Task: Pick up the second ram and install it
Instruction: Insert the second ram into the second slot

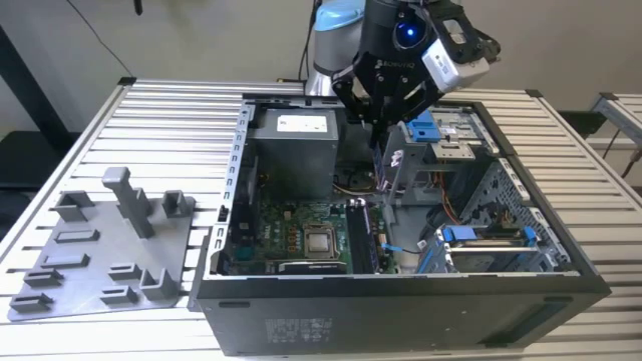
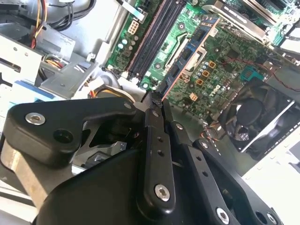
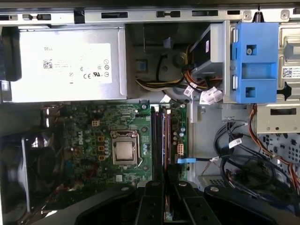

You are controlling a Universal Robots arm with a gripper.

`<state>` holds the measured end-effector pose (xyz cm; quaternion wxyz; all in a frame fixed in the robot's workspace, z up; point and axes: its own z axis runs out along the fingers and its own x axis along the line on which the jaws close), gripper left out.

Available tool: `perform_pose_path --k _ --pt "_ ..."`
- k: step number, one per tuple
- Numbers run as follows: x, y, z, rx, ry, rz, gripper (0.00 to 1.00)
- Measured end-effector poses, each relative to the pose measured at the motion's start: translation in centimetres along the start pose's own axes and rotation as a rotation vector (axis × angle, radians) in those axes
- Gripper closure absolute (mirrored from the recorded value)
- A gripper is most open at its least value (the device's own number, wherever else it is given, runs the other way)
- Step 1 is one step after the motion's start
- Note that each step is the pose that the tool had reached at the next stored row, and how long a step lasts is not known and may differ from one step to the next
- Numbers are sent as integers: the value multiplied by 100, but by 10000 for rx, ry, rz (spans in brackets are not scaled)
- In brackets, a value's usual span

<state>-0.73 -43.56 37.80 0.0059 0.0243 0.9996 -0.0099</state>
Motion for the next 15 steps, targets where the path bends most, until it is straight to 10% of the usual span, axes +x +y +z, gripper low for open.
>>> perform_pose_path --k 15 --pt "-19 3 96 0 -3 1 86"
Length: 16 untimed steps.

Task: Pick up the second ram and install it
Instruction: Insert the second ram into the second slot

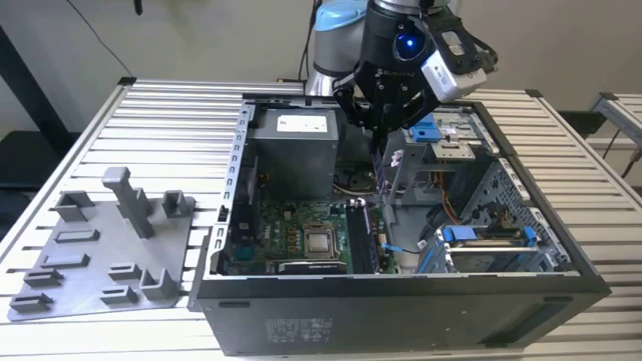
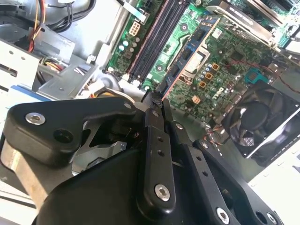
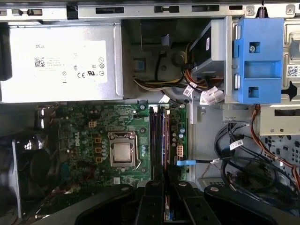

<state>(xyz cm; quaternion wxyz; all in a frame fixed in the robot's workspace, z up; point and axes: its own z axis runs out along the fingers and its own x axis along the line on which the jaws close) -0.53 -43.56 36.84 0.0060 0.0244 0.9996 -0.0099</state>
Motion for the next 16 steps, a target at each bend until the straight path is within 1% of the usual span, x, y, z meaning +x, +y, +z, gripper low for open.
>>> perform_pose_path --k 5,6,16 --pt "0 0 1 -1 -2 0 86" --pt "0 0 1 3 -14 1 86" --pt "0 0 1 4 -12 0 86"
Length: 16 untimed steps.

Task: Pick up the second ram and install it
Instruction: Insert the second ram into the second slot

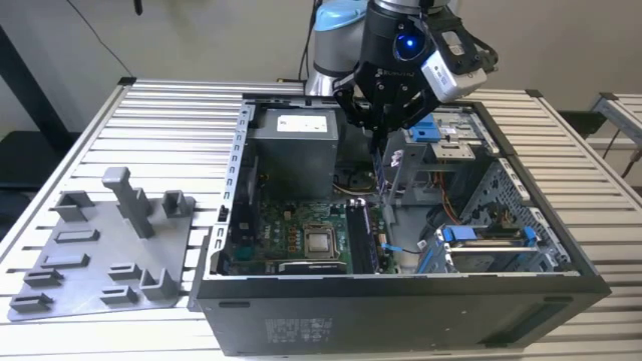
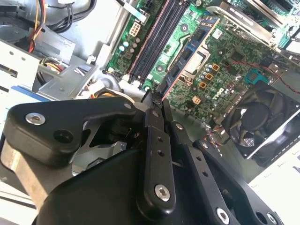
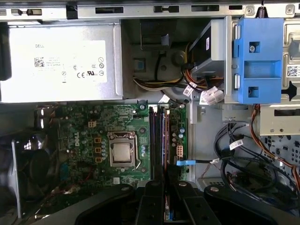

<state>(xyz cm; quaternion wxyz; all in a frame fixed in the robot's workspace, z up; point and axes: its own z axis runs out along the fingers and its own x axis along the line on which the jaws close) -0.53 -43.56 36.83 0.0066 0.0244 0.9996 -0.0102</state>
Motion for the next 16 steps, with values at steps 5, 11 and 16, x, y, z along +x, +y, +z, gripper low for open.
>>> perform_pose_path --k 5,11,16 --pt "0 1 21 -1 -3 -1 86" --pt "1 5 115 61 -24 -2 86" --pt "2 7 175 229 -33 -3 86"
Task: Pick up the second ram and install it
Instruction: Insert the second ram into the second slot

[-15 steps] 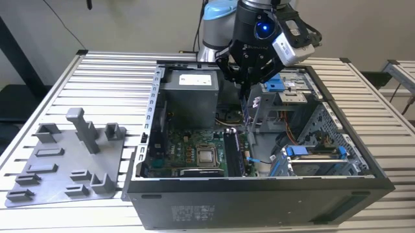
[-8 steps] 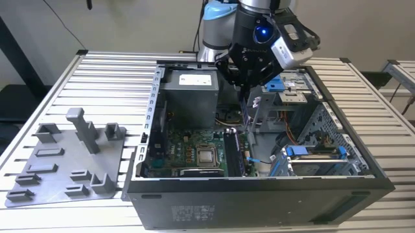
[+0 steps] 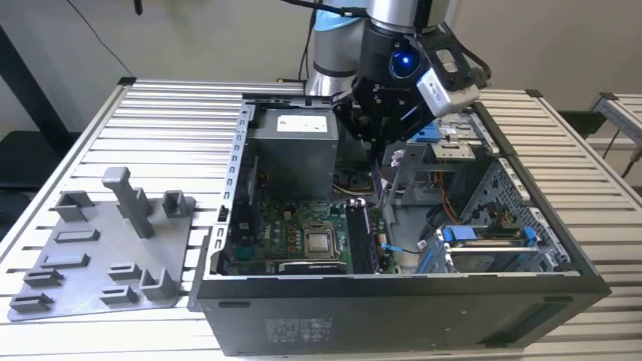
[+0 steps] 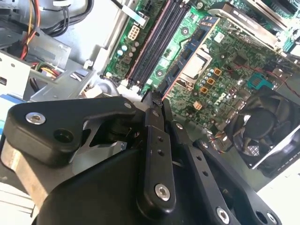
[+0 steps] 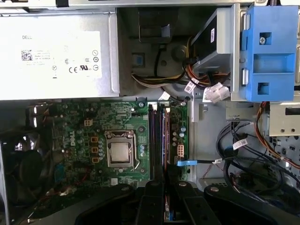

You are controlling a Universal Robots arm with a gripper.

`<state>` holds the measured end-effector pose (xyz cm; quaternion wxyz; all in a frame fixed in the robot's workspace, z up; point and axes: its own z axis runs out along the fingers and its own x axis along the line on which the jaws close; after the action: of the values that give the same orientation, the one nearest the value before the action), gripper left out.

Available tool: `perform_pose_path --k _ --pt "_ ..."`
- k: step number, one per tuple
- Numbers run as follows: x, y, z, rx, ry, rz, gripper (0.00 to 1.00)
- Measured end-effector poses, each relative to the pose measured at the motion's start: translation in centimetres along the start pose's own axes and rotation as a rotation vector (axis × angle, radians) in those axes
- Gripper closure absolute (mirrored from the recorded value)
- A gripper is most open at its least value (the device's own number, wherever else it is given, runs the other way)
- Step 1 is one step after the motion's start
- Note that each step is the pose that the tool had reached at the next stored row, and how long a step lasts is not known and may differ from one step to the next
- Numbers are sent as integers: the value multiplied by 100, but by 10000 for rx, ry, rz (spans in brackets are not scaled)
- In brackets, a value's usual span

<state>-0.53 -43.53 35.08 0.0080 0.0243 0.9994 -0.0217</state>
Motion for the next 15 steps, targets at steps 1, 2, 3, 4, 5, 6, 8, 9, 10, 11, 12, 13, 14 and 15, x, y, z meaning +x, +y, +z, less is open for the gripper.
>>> perform_pose_path --k 1,2,3,4,5,6,8,9,10,11,12,13,14,15 --pt "0 0 9 27 -2 -1 86" --pt "0 0 21 43 -3 -2 86" --pt "0 1 30 60 -3 -2 86" --pt "1 1 37 79 -4 -3 86" --pt "1 2 50 91 -5 -6 86" --pt "1 2 66 96 -5 -12 86" --pt "2 4 99 96 -6 -29 86" --pt "2 4 116 96 -6 -42 86" --pt "3 5 134 97 -6 -52 86" --pt "3 5 152 95 -7 -65 86" --pt "3 6 168 95 -8 -87 86" --pt "4 5 182 91 -10 -122 86" --pt "4 5 195 87 -10 -167 86" --pt "4 5 208 83 -12 -215 86"
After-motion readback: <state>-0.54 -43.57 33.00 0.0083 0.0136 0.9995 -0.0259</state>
